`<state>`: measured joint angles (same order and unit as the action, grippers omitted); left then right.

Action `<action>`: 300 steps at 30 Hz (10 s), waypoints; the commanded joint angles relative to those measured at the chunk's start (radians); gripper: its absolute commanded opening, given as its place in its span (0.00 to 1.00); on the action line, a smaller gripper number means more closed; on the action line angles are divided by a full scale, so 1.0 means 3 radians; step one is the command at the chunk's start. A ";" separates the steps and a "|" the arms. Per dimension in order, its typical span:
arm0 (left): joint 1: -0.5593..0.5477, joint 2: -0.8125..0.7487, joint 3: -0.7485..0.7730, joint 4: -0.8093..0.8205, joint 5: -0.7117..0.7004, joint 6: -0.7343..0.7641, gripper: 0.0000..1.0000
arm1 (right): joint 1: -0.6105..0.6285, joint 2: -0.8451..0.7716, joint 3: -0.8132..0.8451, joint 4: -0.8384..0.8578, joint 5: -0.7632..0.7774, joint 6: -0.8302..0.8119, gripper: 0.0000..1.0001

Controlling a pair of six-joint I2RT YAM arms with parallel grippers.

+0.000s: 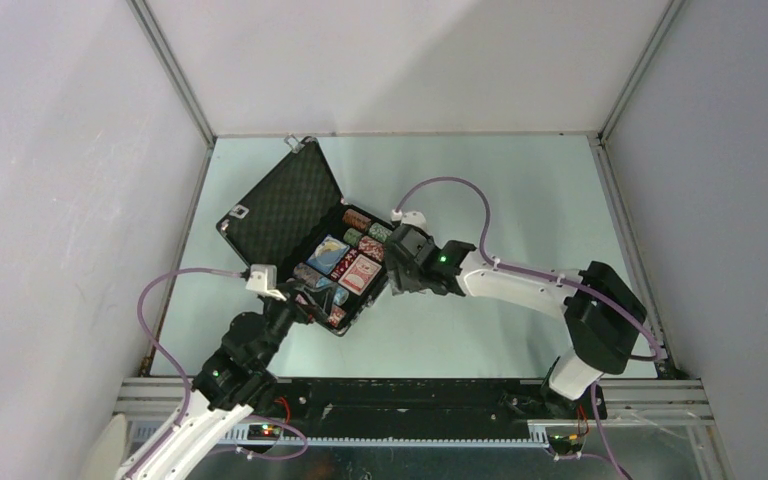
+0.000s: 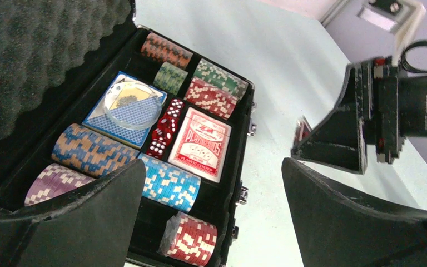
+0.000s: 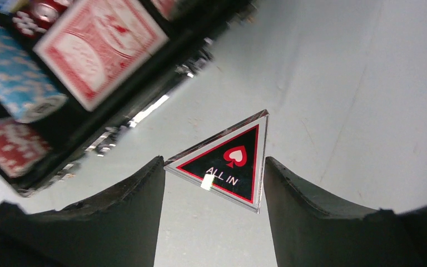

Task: Pack up texas hold em set

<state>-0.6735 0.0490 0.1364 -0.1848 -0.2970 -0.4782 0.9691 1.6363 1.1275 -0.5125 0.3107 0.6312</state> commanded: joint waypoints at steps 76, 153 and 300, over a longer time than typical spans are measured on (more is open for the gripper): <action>0.2943 0.3941 0.3898 -0.1195 0.1642 -0.0006 0.84 | -0.0229 -0.2414 -0.1625 0.1226 -0.0144 -0.0550 0.87; 0.1324 0.2330 0.1808 -0.1313 0.2017 -0.0231 0.80 | 0.0361 0.0366 -0.1259 0.4228 -0.1633 0.0380 0.77; 0.0685 0.2667 0.0712 -0.0343 0.1493 -0.1087 0.00 | 0.0707 0.0463 -0.1181 0.3381 -0.0712 0.1029 0.00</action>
<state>-0.4625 0.7704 0.4446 -0.3801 0.0769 -0.7437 1.1816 1.6779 0.7235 0.4156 0.0727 0.9165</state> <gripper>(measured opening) 0.011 0.007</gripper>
